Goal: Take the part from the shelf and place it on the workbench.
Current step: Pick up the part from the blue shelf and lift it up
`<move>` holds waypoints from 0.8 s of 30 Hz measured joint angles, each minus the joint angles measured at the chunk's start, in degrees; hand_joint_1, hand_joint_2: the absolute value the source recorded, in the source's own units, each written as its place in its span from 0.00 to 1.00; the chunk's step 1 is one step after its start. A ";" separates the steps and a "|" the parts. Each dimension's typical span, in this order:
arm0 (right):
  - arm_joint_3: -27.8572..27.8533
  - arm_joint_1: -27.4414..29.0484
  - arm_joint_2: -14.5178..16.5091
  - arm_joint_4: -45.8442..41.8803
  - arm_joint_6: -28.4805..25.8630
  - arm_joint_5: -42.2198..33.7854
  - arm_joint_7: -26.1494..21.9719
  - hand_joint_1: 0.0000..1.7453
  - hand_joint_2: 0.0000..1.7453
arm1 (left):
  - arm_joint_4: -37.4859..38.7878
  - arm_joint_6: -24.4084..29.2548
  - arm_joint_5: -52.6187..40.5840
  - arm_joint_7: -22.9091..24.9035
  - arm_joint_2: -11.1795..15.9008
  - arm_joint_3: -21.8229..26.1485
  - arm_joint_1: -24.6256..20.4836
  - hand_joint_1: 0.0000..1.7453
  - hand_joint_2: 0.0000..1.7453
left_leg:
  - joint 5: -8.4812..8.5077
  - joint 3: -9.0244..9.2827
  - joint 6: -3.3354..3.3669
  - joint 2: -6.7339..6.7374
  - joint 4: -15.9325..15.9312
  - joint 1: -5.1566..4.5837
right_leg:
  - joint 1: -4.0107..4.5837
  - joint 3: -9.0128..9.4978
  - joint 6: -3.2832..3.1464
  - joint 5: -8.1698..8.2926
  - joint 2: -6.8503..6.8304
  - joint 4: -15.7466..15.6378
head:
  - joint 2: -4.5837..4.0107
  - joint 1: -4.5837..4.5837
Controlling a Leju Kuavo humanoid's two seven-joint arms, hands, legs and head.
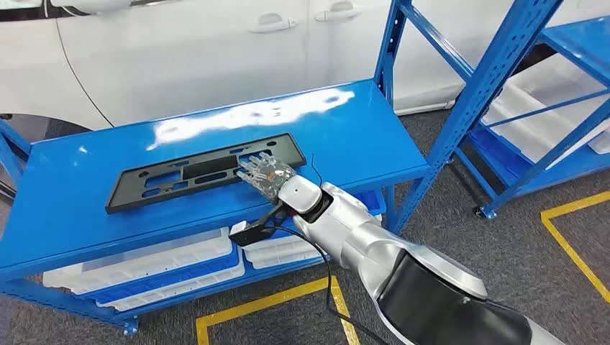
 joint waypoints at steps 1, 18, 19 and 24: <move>-0.02 -0.01 -0.03 0.00 -0.02 0.03 -0.01 0.00 0.00 | 0.00 0.00 0.01 0.00 0.00 0.00 0.00 0.00 0.00 | 0.03 0.03 -0.17 0.01 -0.07 0.02 | 0.05 0.00 -0.17 0.04 0.01 -0.05 | 0.00 0.00; -0.66 -1.29 -0.09 -2.74 -1.37 1.43 -1.71 0.00 0.00 | 0.00 0.19 0.42 -0.13 0.16 0.03 0.00 0.00 0.00 | 0.19 -0.14 0.19 -0.09 -0.13 0.20 | -0.06 0.02 0.31 0.17 -0.05 -0.25 | 0.00 0.00; -0.67 -1.29 -0.08 -2.97 -1.46 1.50 -1.85 0.00 0.00 | 0.00 0.21 0.44 -0.14 0.16 0.03 -0.02 0.00 0.00 | 0.34 -0.08 0.48 -0.09 -0.30 0.31 | -0.10 -0.27 0.61 -0.40 -0.07 0.46 | 0.00 0.01; -0.75 -0.43 -0.08 -3.63 -1.90 1.44 -3.11 0.00 0.00 | 0.00 0.34 0.48 -0.24 0.16 0.06 -0.02 0.00 0.00 | 0.51 -0.10 1.28 0.00 -0.44 0.32 | -0.33 -7.63 1.46 -7.34 -0.09 16.00 | 0.00 0.02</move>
